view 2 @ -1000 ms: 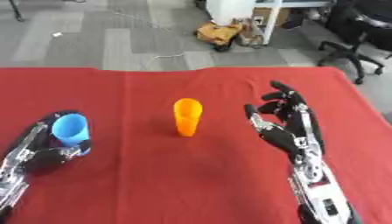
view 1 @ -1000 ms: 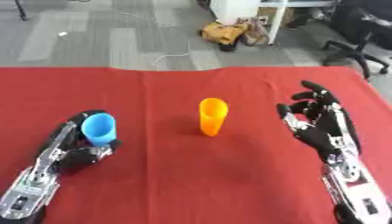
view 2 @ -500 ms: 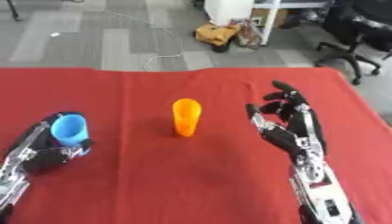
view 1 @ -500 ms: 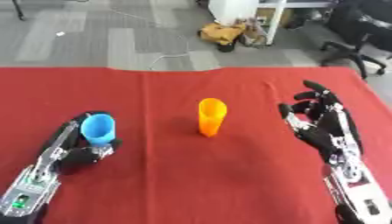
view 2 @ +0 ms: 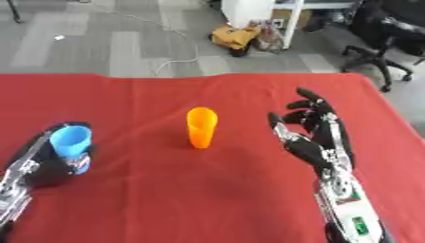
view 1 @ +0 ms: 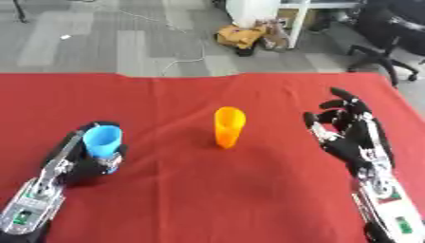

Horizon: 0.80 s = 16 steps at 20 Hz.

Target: Pour the contents of one cup into another cup.

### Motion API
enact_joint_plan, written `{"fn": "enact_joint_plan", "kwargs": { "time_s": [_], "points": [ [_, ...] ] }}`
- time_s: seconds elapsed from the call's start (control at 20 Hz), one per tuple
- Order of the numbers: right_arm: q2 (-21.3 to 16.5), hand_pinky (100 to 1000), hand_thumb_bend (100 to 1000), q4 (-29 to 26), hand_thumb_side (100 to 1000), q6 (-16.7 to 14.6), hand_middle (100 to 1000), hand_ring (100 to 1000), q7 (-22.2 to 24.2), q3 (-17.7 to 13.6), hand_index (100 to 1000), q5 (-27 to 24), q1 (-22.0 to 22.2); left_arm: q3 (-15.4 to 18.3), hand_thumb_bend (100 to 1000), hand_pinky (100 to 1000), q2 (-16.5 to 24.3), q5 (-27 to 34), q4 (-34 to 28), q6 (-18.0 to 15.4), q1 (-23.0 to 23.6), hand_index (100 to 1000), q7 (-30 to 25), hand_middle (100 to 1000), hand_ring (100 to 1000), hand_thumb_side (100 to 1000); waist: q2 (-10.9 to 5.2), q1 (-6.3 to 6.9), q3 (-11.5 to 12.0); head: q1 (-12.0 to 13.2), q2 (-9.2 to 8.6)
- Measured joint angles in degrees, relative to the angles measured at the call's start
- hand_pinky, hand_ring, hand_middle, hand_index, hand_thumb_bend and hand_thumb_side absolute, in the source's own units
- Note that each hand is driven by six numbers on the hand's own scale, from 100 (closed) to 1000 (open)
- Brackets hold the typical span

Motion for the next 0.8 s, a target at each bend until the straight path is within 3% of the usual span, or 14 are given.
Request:
{"fn": "enact_joint_plan", "kwargs": {
  "time_s": [0.35,0.8],
  "points": [
    [0.0,610,436,0.0,100,0.1,568,532,-0.1,0.0,821,0.0,0.0,0.4,218,424,0.6,-0.4,-2.1,-0.6,0.7,714,4.9,545,515,100,-0.05,0.11,0.1,-0.1,-0.01],
    [-2.0,606,433,4.5,100,0.2,565,529,0.2,0.9,820,-0.8,-1.0,0.3,228,434,2.6,2.1,-11.7,-0.2,3.2,716,8.0,547,518,100,-0.67,0.32,1.5,-0.8,-0.01]
  ]
}}
